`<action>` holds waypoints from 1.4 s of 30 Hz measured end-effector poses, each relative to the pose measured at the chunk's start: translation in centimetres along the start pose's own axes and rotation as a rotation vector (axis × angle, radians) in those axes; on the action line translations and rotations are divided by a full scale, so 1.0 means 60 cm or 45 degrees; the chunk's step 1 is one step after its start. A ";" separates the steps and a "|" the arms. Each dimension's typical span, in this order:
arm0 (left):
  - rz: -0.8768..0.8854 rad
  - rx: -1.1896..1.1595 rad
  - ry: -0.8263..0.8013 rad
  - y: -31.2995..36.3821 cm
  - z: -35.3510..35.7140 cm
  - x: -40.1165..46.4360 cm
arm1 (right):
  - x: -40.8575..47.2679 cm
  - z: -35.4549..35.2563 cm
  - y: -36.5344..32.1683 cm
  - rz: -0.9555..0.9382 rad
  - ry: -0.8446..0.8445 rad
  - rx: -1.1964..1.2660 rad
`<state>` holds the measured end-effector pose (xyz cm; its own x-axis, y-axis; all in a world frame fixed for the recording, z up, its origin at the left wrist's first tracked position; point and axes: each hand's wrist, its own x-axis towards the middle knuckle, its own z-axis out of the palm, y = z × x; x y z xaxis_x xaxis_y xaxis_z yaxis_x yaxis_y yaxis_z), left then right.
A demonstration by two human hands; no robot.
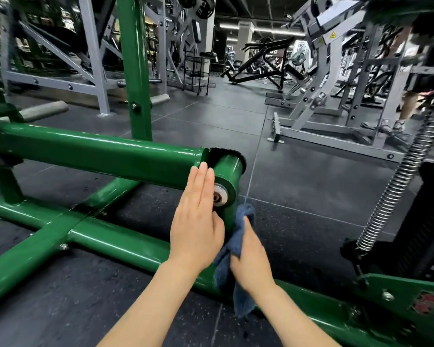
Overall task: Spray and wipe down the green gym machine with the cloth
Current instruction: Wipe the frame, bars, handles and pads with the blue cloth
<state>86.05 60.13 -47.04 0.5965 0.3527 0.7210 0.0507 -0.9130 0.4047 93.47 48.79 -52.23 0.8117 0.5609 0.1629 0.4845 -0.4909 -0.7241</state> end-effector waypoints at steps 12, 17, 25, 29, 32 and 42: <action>-0.816 -0.514 0.075 -0.020 -0.017 0.003 | -0.013 -0.058 -0.149 -0.410 0.687 0.210; -0.776 -0.532 0.098 -0.015 -0.032 0.010 | -0.014 -0.035 -0.132 -0.691 0.514 -0.753; -0.909 -0.569 -0.252 -0.022 -0.037 0.006 | -0.047 -0.042 -0.039 -0.693 0.308 -0.795; -0.977 -0.590 -0.313 -0.024 -0.039 0.029 | -0.046 -0.086 -0.082 -0.723 0.491 -0.515; -1.123 -0.804 -0.265 -0.036 -0.052 0.040 | -0.048 -0.100 -0.161 -0.928 0.694 -0.399; -1.484 -1.072 -0.227 -0.060 -0.073 0.031 | -0.011 0.009 -0.182 -0.986 0.773 -0.953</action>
<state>83.45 64.96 -44.67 0.6389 0.7100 -0.2961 0.1283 0.2812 0.9510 87.50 54.15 -44.76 0.1510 0.5714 0.8067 0.8098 -0.5395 0.2305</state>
